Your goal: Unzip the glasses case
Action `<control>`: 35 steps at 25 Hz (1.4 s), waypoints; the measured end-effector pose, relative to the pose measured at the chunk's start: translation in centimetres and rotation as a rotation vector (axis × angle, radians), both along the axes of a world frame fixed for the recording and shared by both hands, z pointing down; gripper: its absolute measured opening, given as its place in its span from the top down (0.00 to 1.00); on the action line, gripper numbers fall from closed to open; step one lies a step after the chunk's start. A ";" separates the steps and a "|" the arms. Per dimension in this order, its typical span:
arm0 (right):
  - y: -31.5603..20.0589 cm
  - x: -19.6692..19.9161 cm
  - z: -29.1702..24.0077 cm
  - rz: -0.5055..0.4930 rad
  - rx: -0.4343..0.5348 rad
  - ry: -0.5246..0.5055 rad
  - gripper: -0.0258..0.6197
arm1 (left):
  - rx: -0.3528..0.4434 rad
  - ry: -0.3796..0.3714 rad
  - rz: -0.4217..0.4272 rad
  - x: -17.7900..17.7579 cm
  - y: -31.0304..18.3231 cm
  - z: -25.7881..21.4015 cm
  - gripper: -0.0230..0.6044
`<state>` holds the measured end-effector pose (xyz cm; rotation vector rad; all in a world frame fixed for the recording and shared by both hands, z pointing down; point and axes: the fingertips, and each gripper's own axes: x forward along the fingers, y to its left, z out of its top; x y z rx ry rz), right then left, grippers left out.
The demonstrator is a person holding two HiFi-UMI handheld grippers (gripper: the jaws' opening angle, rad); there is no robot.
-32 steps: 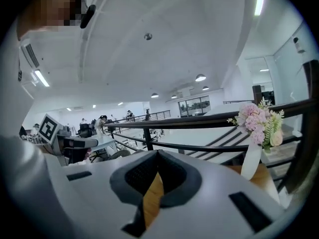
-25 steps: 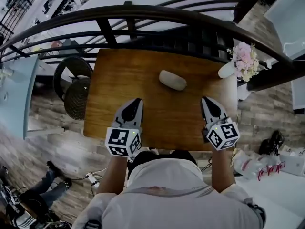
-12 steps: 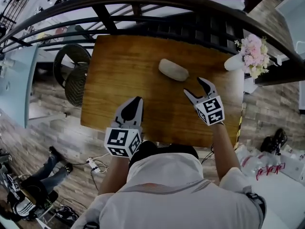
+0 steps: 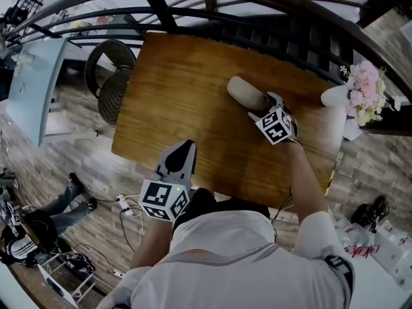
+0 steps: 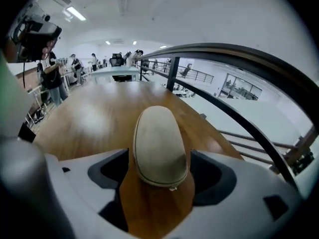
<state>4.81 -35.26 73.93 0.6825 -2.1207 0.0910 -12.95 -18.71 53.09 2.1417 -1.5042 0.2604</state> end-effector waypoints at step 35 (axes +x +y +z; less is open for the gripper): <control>13.0 2.0 -34.0 0.227 -0.062 -1.020 0.33 | 0.298 0.200 0.183 3.2 -0.9 -12.5 0.91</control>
